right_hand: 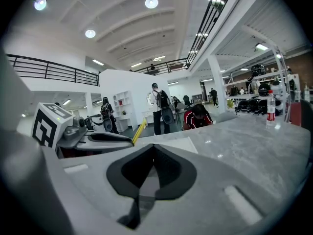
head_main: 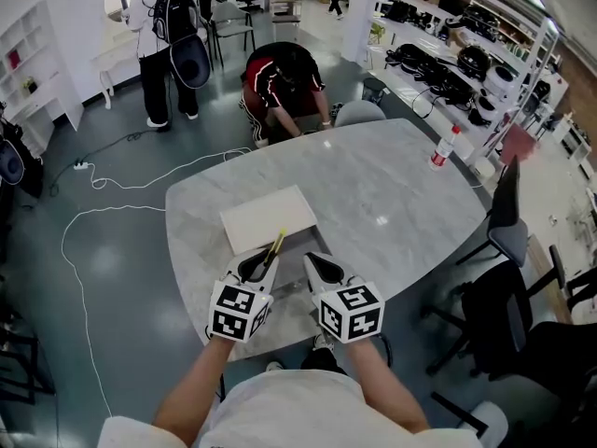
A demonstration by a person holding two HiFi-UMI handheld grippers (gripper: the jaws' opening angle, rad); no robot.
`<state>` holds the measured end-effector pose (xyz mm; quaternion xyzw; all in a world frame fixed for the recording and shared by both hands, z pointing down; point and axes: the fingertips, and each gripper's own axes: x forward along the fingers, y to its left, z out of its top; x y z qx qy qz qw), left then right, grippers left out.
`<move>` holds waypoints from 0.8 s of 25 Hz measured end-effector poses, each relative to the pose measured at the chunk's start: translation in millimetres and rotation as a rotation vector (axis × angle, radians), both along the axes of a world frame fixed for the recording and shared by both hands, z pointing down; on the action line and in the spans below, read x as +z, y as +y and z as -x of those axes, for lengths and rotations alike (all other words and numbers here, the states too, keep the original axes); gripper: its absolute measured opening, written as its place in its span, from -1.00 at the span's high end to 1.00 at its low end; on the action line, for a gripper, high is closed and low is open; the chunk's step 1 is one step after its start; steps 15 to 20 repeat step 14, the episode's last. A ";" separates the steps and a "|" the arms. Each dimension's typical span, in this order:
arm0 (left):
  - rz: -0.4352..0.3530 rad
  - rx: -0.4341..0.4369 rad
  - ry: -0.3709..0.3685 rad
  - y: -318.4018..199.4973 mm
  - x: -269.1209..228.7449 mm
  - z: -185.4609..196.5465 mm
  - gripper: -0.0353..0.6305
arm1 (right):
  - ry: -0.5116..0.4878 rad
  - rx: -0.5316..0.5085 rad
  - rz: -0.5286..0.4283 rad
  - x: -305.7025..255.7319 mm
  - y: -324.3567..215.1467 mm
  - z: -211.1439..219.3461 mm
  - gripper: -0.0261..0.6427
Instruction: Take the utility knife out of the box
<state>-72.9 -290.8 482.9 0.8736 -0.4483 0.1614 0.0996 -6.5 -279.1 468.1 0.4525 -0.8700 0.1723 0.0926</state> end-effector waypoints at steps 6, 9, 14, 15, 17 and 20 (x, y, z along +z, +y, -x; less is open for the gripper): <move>0.000 -0.004 0.007 1.7 0.2 5.2 0.71 | 0.004 0.003 -0.001 -0.1 2.9 3.5 0.91; 0.000 -0.001 0.009 0.6 0.2 7.0 0.71 | 0.006 0.002 -0.003 -0.5 2.7 6.3 0.91; 0.000 0.004 0.010 -1.0 0.7 10.4 0.71 | 0.011 0.001 -0.002 0.3 2.0 10.7 0.91; 0.000 0.004 0.010 -1.0 0.7 10.4 0.71 | 0.011 0.001 -0.002 0.3 2.0 10.7 0.91; 0.000 0.004 0.010 -1.0 0.7 10.4 0.71 | 0.011 0.001 -0.002 0.3 2.0 10.7 0.91; 0.000 0.004 0.010 -1.0 0.7 10.4 0.71 | 0.011 0.001 -0.002 0.3 2.0 10.7 0.91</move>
